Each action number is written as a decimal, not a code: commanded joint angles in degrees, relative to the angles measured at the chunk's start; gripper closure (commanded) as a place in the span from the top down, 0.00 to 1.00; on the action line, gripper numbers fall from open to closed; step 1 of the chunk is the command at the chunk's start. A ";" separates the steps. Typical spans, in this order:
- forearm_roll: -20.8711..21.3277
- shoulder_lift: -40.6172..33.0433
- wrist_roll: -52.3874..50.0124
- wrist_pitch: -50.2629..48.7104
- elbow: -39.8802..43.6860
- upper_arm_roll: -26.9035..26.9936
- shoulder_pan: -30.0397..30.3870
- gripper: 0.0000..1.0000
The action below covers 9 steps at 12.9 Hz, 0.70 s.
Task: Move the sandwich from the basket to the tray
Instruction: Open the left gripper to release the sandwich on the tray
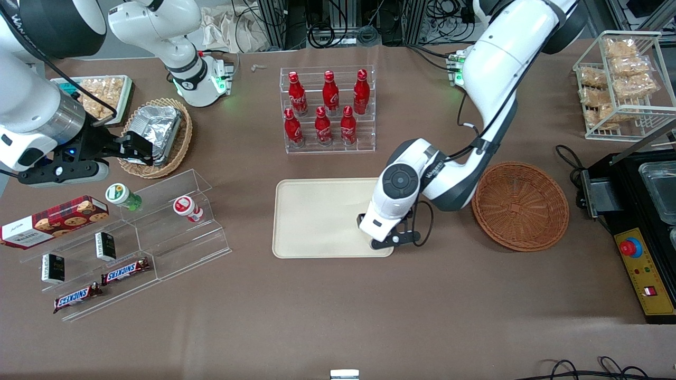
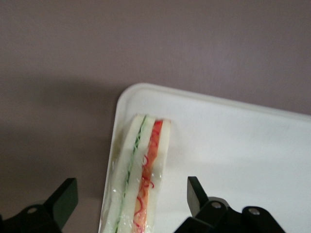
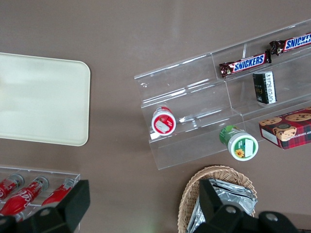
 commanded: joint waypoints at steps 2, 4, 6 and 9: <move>-0.23 -7.94 -6.93 -9.49 1.04 0.29 7.18 1.00; -0.93 -12.15 -6.67 -11.10 1.04 0.38 10.54 1.00; -0.85 -14.27 -6.15 -11.19 0.17 0.29 14.23 1.00; -1.98 -20.06 3.32 -11.19 -5.44 0.38 18.19 1.00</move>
